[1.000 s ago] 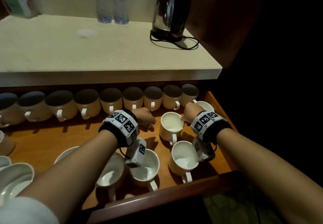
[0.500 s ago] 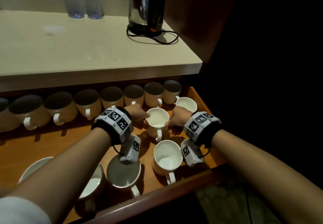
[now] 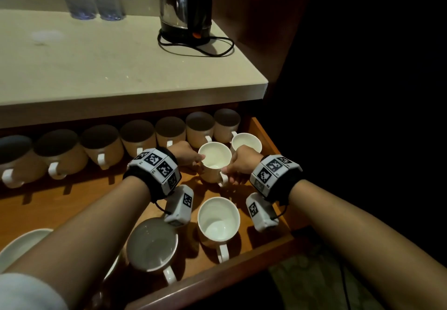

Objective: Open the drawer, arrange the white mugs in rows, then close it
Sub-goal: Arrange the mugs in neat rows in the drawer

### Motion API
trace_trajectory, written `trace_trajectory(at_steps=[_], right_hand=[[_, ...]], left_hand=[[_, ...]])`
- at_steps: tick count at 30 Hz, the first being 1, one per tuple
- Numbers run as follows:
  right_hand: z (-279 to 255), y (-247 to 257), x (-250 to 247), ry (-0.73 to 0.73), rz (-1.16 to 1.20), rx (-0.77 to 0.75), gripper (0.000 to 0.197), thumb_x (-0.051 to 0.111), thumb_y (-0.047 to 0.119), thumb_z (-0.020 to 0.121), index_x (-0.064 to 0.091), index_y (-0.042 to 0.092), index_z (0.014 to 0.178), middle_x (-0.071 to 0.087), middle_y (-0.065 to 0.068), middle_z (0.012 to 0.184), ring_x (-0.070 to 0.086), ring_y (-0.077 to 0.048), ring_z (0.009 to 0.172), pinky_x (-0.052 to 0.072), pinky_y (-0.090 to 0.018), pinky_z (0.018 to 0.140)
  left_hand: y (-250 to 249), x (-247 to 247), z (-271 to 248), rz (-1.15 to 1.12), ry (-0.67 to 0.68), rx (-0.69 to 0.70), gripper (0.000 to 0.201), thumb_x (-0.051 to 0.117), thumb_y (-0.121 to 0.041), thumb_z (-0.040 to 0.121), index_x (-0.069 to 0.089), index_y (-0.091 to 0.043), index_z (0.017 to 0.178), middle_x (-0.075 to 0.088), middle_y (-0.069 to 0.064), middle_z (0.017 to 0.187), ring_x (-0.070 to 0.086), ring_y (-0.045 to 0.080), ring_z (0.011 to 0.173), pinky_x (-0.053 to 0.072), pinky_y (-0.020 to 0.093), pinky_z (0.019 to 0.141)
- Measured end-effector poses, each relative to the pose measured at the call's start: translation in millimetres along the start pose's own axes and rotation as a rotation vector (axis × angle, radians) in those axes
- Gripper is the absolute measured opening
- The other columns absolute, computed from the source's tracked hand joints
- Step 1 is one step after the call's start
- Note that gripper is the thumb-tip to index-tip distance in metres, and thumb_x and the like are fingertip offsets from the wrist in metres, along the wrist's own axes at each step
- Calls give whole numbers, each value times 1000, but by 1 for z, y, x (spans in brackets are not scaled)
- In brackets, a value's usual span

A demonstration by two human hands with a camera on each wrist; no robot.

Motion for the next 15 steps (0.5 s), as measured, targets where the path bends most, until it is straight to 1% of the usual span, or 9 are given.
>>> trace_trajectory(at_steps=[2,3,5,6,8,9,11,13,15], right_hand=[[6,-1,0,-22,21,9,25,65,18,88,64,-5,98,65,-9,65,59,-15,49,55,-28,62],[9,-2,-1,-45,23,12,25,65,19,88,63,-4,99,66,-11,68,60,-16,50,56,-29,65],[14,-4,-5,-82,4,11,26,64,20,89,64,-4,99,69,-13,73,60,-17,52,56,-30,67],[16,-5,-6,-85,-14,5,27,64,21,89,66,-4,99,70,-15,76,60,-17,52,56,-30,69],[18,-6,-8,-86,-56,-15,29,63,23,90,69,-5,96,73,-18,82,59,-18,54,55,-32,73],[19,-7,-8,-93,-69,-21,29,62,23,90,70,-5,95,73,-18,82,60,-19,55,55,-32,73],[20,-7,-8,-111,-80,-16,28,63,23,90,68,-3,96,71,-16,79,60,-20,58,53,-31,69],[22,-8,-7,-129,-103,-23,27,62,24,90,67,-1,99,71,-14,82,62,-22,64,53,-31,71],[22,-8,-9,-137,-157,-51,28,60,26,91,66,0,102,72,-16,92,63,-22,73,53,-31,78]], left_hand=[[-1,1,3,4,-3,-5,32,55,-22,94,60,2,114,68,15,109,65,18,81,54,23,68],[-1,2,5,-3,-4,-5,32,56,-22,93,60,2,114,68,14,106,65,17,77,54,23,65],[-2,4,8,-21,-18,-3,32,58,-21,92,60,2,114,67,13,95,63,15,70,53,22,62],[-3,5,9,-29,-25,-3,32,58,-20,92,59,3,114,67,13,92,64,16,70,54,23,62],[-4,5,9,-45,-22,-13,33,59,-18,92,59,5,115,70,15,94,67,18,68,56,24,60],[-5,6,9,-59,-13,-19,33,58,-17,92,58,6,115,70,16,93,69,16,61,57,23,55],[-6,6,7,-101,6,-29,30,55,-13,94,56,8,115,67,15,81,65,10,42,54,19,41],[-7,7,6,-116,5,-32,30,53,-13,95,54,8,117,66,15,78,63,9,37,51,17,37],[-7,7,6,-93,3,-31,32,53,-14,95,54,6,119,66,13,77,64,8,38,52,18,39]])
Point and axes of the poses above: each hand's wrist, its own z-axis towards the middle knuckle, its own x-axis out of the palm, y = z × x, the point moved 4 cm from there along z, towards the middle knuckle
